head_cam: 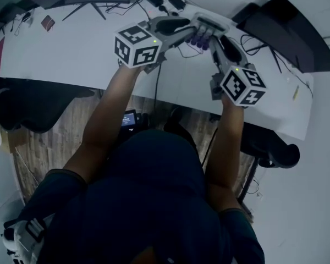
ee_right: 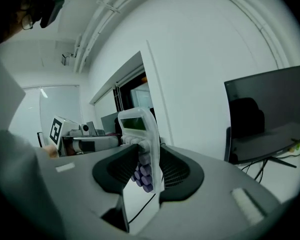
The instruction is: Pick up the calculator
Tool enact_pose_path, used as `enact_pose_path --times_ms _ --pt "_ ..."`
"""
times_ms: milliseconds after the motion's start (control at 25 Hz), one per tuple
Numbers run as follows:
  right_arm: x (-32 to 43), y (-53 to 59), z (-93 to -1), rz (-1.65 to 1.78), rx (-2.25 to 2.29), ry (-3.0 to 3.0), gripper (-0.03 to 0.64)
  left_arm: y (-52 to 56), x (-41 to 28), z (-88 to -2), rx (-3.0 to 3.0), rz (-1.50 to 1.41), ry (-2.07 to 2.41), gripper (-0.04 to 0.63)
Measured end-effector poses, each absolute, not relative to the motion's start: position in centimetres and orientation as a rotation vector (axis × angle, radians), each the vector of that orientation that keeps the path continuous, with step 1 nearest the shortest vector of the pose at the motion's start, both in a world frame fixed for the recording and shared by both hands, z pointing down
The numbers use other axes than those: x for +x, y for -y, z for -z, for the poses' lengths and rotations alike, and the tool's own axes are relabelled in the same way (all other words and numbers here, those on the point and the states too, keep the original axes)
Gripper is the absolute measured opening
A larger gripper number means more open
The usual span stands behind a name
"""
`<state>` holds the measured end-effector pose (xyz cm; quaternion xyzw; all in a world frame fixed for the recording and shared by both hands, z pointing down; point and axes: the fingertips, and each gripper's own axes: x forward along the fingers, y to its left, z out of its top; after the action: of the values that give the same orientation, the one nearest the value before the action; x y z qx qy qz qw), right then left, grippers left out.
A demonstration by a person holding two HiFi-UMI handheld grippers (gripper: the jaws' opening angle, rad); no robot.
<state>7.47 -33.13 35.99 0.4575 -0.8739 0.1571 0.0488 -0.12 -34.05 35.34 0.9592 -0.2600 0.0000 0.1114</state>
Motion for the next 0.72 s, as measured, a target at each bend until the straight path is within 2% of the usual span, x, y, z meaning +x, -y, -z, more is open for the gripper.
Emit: enact_pose_path --times_ms 720 --pt "6.5 29.8 -27.4 -0.144 1.431 2.702 0.137 30.7 -1.2 -27.3 2.988 0.168 0.812 0.098"
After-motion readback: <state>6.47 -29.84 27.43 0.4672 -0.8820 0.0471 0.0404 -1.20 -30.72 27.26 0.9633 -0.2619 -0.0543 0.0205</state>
